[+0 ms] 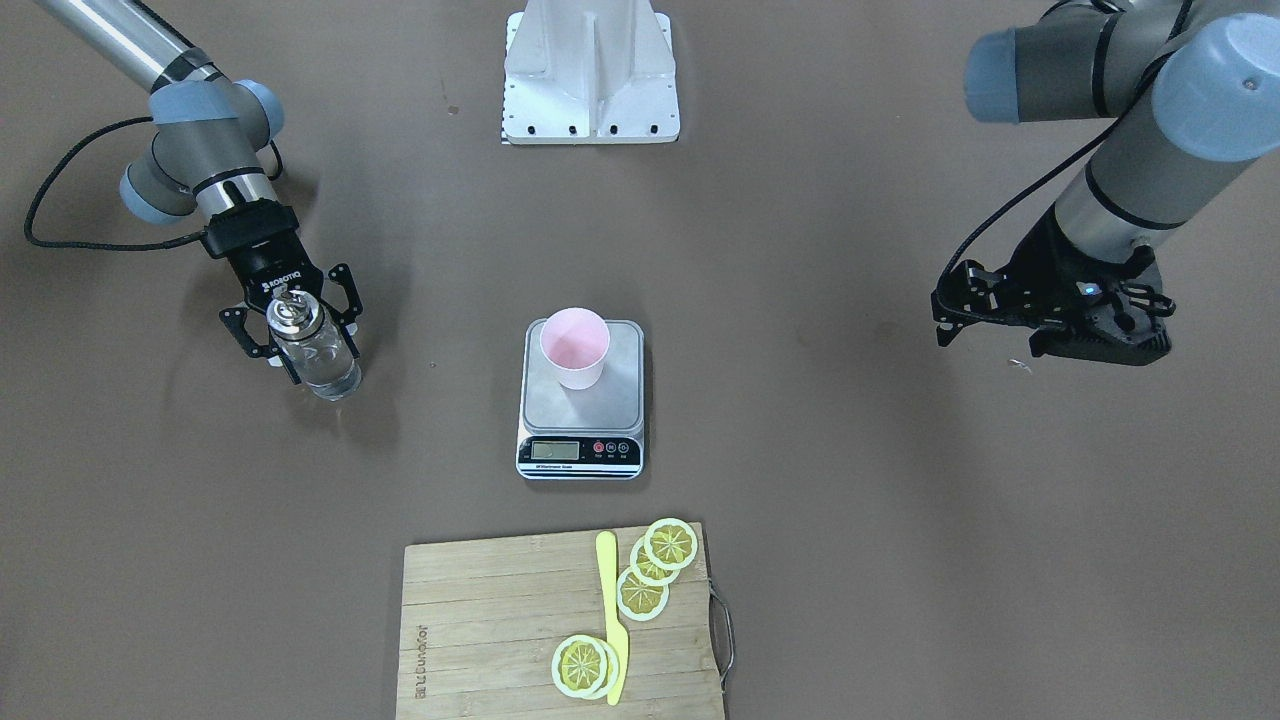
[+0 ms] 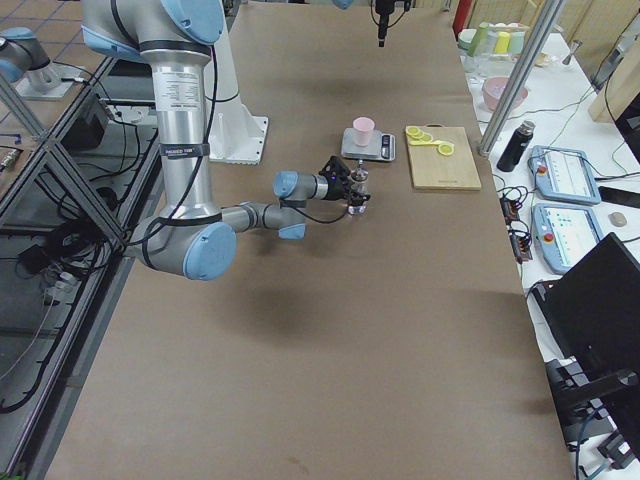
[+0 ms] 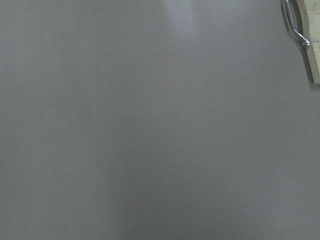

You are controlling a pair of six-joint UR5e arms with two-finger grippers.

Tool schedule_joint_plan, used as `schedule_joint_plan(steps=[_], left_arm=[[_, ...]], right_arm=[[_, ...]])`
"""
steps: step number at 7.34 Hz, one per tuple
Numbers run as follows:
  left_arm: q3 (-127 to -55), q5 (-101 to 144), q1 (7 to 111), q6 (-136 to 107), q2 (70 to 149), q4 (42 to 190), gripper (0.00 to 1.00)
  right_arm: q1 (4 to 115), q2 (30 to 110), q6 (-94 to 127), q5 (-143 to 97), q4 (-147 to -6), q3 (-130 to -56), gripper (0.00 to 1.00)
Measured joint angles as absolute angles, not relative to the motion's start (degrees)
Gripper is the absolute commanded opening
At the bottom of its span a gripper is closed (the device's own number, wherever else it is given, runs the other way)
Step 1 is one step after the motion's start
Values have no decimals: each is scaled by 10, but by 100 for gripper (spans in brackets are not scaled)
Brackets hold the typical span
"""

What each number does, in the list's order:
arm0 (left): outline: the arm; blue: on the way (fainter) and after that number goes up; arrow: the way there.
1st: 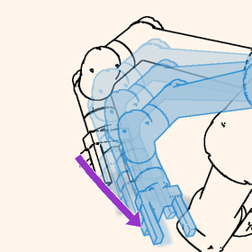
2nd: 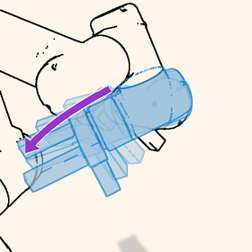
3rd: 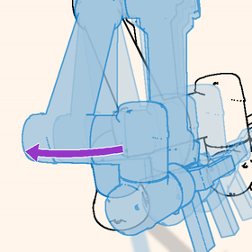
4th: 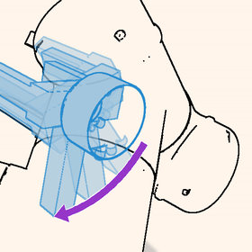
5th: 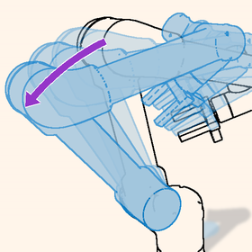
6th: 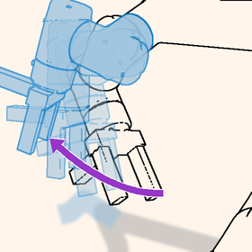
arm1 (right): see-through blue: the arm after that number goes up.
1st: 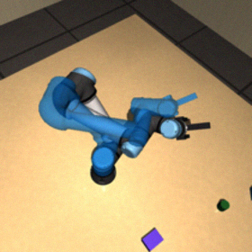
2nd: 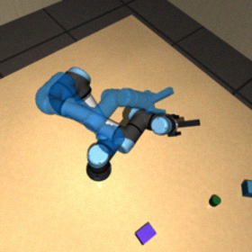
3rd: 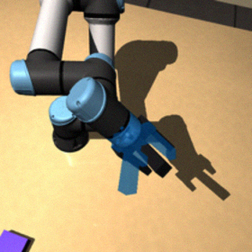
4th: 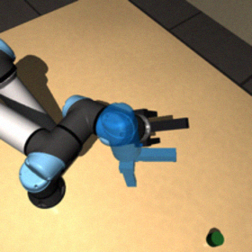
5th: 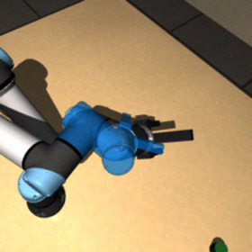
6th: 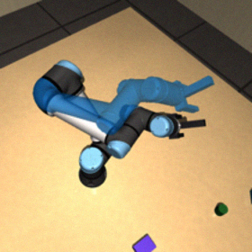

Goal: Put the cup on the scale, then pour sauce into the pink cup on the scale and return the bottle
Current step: 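Lift the dispenser with the right gripper off the table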

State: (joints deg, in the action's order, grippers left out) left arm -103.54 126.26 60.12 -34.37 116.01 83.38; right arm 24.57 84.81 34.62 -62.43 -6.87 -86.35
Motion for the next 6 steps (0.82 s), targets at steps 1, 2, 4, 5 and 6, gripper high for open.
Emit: schedule_joint_plan(steps=[1,2,4,5,6], left_arm=[[-1036,1263,601,-344,1160,834,97],[-1037,1262,601,-344,1160,834,97],[-1037,1262,601,-344,1159,834,97],[-1037,1262,601,-344,1159,834,97],[-1037,1262,601,-344,1159,833,97]], right_arm=[[247,849,346,-624,-70,-864,29],[249,850,346,-624,-71,-865,29],[260,853,343,-627,-88,-869,23],[265,854,341,-628,-122,-884,23],[269,855,339,-628,-172,-912,23]])
